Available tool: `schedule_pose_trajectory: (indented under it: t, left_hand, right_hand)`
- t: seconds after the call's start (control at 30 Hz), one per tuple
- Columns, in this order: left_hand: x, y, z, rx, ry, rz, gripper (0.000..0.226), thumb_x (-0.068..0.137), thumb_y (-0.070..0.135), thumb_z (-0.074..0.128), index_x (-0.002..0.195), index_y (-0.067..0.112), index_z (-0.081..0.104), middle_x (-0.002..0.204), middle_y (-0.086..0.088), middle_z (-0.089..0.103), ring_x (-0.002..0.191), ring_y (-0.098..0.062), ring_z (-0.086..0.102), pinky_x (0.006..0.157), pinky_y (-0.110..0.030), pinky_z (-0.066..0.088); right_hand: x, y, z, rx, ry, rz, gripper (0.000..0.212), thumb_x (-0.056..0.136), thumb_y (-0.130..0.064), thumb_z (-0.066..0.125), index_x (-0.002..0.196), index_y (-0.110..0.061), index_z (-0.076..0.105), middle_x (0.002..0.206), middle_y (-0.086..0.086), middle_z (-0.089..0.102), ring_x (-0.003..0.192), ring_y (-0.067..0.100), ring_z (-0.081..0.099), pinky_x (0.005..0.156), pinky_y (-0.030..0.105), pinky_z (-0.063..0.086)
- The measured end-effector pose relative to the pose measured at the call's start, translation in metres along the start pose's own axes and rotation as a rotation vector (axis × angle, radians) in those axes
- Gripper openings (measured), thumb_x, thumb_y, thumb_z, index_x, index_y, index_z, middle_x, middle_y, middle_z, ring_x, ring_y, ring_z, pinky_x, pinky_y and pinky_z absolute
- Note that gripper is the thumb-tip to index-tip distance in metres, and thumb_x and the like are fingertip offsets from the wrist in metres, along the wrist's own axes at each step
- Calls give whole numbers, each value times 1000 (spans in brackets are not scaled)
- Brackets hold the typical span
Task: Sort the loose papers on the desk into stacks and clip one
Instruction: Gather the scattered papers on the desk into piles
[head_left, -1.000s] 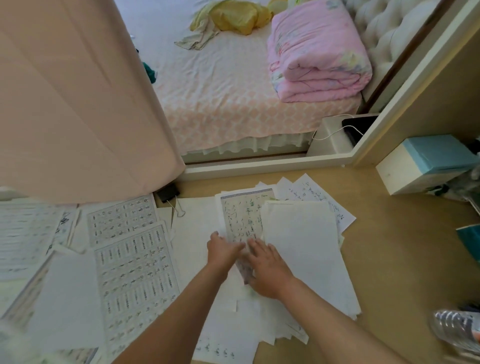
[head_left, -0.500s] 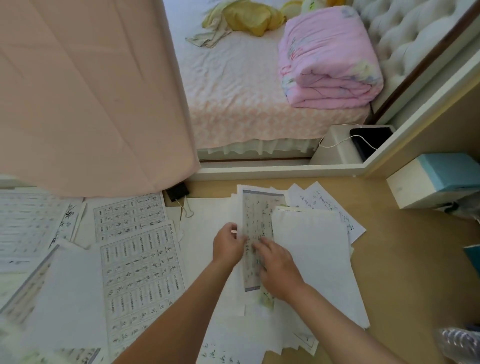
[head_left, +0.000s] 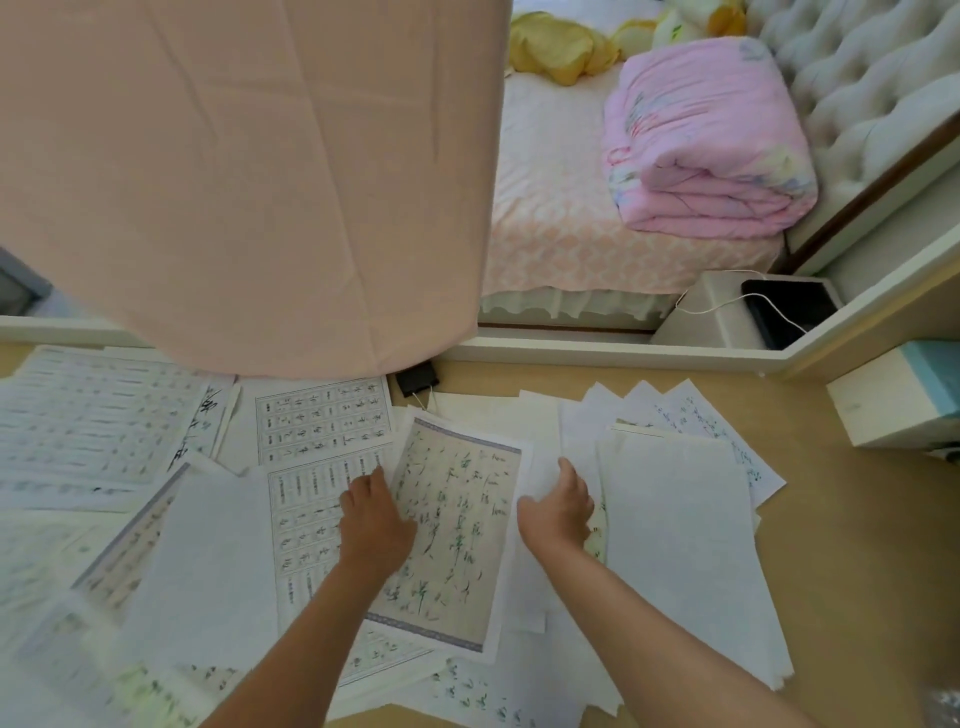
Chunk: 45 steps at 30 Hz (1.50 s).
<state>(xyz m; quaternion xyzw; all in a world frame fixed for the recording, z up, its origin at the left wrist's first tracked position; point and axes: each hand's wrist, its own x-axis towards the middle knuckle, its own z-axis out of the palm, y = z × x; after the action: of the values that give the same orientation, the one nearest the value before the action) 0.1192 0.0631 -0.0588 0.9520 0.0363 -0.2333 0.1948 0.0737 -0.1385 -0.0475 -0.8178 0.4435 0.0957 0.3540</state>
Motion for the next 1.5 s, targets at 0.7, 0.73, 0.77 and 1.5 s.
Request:
schedule_pose_trajectory:
  t: [0.7, 0.73, 0.77, 1.5]
  left_hand:
    - [-1, -90, -39, -180, 155, -376, 110, 60, 38, 91, 143, 12, 24, 141, -17, 29, 132, -38, 28, 97, -61, 40]
    - [-3, -89, -38, -244, 168, -387, 111, 60, 32, 92, 144, 10, 23, 141, -18, 28, 131, -39, 28, 97, -61, 40]
    - [-6, -87, -37, -335, 180, -412, 110, 62, 24, 92, 144, 7, 22, 141, -21, 26, 130, -41, 29, 98, -59, 40]
    - [-93, 12, -80, -1403, -400, 4, 29, 101, 11, 48, 129, 15, 54, 124, -11, 68, 115, -31, 64, 99, -51, 48]
  right_hand:
    - [-17, 31, -21, 162, 70, 10, 12, 95, -15, 55, 96, -13, 67, 83, 1, 67, 70, 20, 60, 59, 28, 47]
    - [-19, 33, -23, 185, 52, 10, 11, 94, -15, 57, 99, -13, 67, 86, 2, 68, 72, 20, 61, 61, 29, 50]
    - [-20, 35, -25, 200, 31, 7, 12, 93, -15, 58, 102, -13, 66, 91, 2, 69, 77, 21, 63, 67, 31, 52]
    - [-19, 111, -112, 246, -235, -1, 24, 92, -24, 63, 113, -14, 66, 104, 4, 69, 88, 21, 65, 70, 30, 52]
